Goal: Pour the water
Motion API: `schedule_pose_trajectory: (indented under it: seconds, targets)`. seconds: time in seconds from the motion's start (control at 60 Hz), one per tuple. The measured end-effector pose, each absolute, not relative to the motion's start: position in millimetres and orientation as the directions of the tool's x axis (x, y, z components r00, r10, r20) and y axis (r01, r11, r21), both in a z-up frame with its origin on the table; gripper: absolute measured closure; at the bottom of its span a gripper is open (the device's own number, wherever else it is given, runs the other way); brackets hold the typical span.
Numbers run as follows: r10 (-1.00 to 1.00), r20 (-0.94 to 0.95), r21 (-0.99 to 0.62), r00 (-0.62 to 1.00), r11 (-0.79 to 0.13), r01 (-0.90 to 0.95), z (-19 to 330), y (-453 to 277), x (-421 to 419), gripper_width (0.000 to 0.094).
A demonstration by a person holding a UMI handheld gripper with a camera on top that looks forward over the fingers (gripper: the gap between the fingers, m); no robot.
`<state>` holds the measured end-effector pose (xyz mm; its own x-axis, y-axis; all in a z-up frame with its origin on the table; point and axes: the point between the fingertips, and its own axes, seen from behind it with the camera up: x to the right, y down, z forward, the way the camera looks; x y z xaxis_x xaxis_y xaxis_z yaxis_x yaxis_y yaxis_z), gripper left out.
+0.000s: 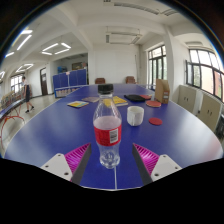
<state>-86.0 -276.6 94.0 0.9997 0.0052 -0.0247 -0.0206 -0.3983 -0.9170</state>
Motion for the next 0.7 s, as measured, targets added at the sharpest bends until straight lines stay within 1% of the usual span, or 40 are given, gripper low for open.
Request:
schedule_pose_trajectory:
  seconds: [0.067,0.15,0.183,0.233,0.283,0.333,0.467,0.5,0.517,0.633,0.7]
  targets:
    - [-0.009,-0.01,-0.932,1.0,-0.361,-0.012,95.2,-248.8,-86.3,0.0098]
    - [-0.024,0.008,-0.94,1.0,-0.34,0.0,87.2,-217.1,-84.9,0.015]
    - [-0.025,0.015,-0.943,1.0,-0.334,0.006,86.2,-211.9,-84.9,0.0187]
    - [-0.015,0.023,-0.946,1.0,-0.324,0.017,81.9,-202.9,-88.4,0.027]
    - [0.004,0.029,-0.95,1.0,-0.311,0.029,81.5,-200.5,-94.2,0.0384]
    - [0.001,0.026,-0.954,1.0,-0.299,0.025,82.9,-200.9,-94.7,0.0412]
    - [0.006,0.008,-0.957,1.0,-0.289,0.009,84.1,-195.8,-94.7,0.0555]
    - [0.008,0.008,-0.958,1.0,-0.288,0.01,84.5,-196.3,-95.1,0.0559]
    - [0.014,0.009,-0.958,1.0,-0.288,0.012,84.7,-196.4,-95.8,0.0598]
    - [0.034,0.013,-0.957,0.999,-0.29,0.023,86.7,-197.5,-98.6,0.0596]
    - [0.054,0.003,-0.959,0.999,-0.282,0.018,98.8,-197.3,-101.5,0.0596]
